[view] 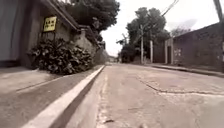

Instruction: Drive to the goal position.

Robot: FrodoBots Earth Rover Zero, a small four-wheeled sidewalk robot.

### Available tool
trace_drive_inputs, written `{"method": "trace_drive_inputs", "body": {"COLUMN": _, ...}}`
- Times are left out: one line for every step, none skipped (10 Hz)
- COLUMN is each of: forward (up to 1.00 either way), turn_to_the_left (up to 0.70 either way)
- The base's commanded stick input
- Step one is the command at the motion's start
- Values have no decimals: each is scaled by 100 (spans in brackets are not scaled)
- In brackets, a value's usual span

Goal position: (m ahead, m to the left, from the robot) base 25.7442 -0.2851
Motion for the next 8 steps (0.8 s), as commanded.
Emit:
{"method": "trace_drive_inputs", "body": {"forward": 70, "turn_to_the_left": 0}}
{"method": "trace_drive_inputs", "body": {"forward": 70, "turn_to_the_left": 0}}
{"method": "trace_drive_inputs", "body": {"forward": 70, "turn_to_the_left": 0}}
{"method": "trace_drive_inputs", "body": {"forward": 70, "turn_to_the_left": 0}}
{"method": "trace_drive_inputs", "body": {"forward": 70, "turn_to_the_left": 0}}
{"method": "trace_drive_inputs", "body": {"forward": 70, "turn_to_the_left": 0}}
{"method": "trace_drive_inputs", "body": {"forward": 70, "turn_to_the_left": 0}}
{"method": "trace_drive_inputs", "body": {"forward": 70, "turn_to_the_left": 0}}
